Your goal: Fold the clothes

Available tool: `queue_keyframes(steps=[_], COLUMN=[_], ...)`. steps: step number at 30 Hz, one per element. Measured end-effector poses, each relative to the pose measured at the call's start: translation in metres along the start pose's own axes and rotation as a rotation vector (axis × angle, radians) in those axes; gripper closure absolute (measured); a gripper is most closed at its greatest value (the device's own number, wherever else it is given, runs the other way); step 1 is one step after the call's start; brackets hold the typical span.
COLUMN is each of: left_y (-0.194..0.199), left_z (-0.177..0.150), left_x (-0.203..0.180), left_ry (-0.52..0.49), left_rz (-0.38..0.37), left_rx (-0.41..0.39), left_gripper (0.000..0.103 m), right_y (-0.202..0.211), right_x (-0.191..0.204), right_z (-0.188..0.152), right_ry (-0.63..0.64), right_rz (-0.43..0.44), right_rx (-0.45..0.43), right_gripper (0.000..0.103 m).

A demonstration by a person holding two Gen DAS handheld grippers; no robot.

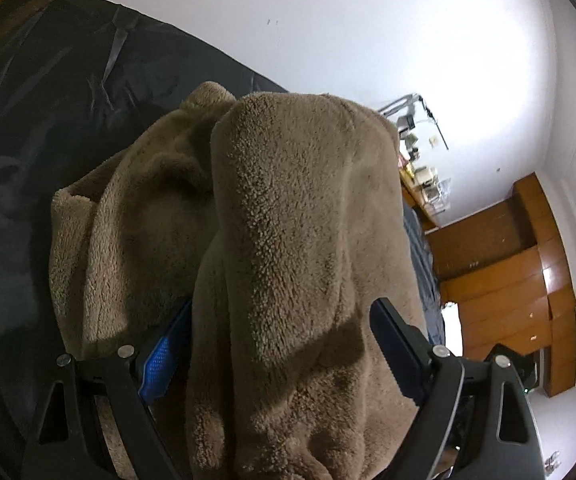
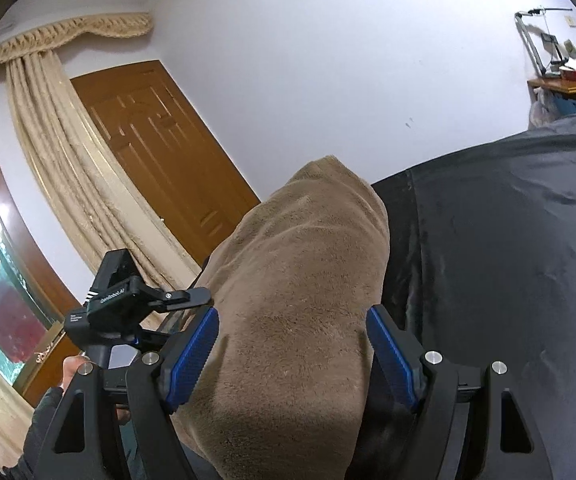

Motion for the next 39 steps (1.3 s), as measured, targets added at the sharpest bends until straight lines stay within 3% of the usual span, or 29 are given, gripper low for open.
queue_keyframes(steps=[7,9,11,13,17,22,25,34,39], left_y=[-0.005,-0.005,-0.003,-0.001,0.011,0.058,0.079,0.056,0.049], left_z=[0.001,-0.001,-0.002,-0.003,-0.009,-0.026,-0.038,-0.038,-0.037], left_x=[-0.004,-0.008,-0.012,-0.015,-0.026,-0.052,-0.056,0.009,0.022], left_ry=[-0.017,-0.034,-0.054,-0.052,-0.062,-0.108,-0.135,-0.046,-0.049], left_rz=[-0.045,-0.047,-0.029,-0.036,-0.046,-0.096,-0.077,0.016,0.072], left_rx=[0.075,0.081,0.073,0.071,0.023,-0.089,-0.148,-0.19,-0.218], left_gripper=[0.013,0.023,0.05,0.064,0.075,0.076,0.076,0.073,0.067], right_y=[-0.004,-0.006,-0.009,-0.012,-0.017,-0.012,-0.009,0.0,-0.013], right_x=[0.006,0.009,0.012,0.015,0.019,0.022,0.026,0.071,0.093], right_z=[-0.002,-0.002,-0.003,-0.004,-0.007,-0.007,-0.007,-0.015,-0.028], right_ry=[0.02,0.035,0.058,0.083,0.134,0.15,0.175,0.402,0.516], right_rz=[0.013,0.012,0.007,-0.002,-0.035,-0.026,-0.02,-0.028,0.007], right_rx=[0.016,0.023,0.03,0.037,0.045,0.027,0.011,-0.013,0.06], right_gripper=[0.025,0.025,0.025,0.025,0.025,0.025,0.025,0.025,0.025])
Point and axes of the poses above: each gripper's, at about its wrist camera, not at the fingertips, and y roughly against the way its jaws point, x to its left, z to its top, the point moved 2 cm from there along -y, roughly the way its jaws point, and after that the axes turned 13 degrees about y, right-handed, at the moved point
